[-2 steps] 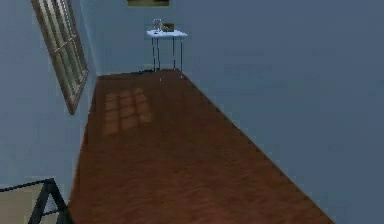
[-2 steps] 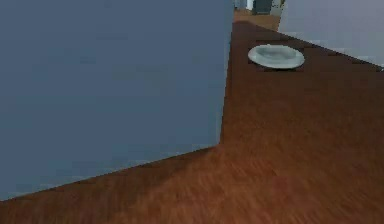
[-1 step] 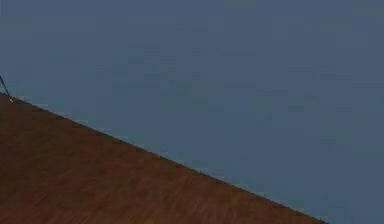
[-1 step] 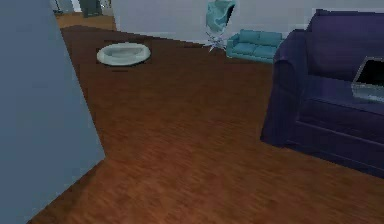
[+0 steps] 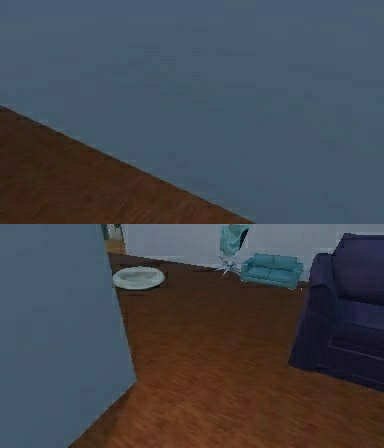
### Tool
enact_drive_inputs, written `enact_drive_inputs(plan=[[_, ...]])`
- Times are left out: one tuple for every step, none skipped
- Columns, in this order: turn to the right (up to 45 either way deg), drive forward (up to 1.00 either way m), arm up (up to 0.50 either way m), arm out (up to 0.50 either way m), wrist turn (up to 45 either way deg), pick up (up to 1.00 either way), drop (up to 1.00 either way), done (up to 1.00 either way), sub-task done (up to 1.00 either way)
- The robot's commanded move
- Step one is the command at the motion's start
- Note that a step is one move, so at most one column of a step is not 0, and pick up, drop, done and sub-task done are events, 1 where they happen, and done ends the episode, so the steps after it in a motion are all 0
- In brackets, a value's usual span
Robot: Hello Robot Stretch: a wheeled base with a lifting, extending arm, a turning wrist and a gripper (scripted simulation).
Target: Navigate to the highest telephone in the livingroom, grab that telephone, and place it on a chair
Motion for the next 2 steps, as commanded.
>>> enact_drive_inputs(plan=[[-45.0, 0.00, 0.00, 0.00, 0.0, 0.00, 0.00, 0.00, 0.00], [-15.0, 0.00, 0.00, 0.00, 0.0, 0.00, 0.00, 0.00, 0.00]])
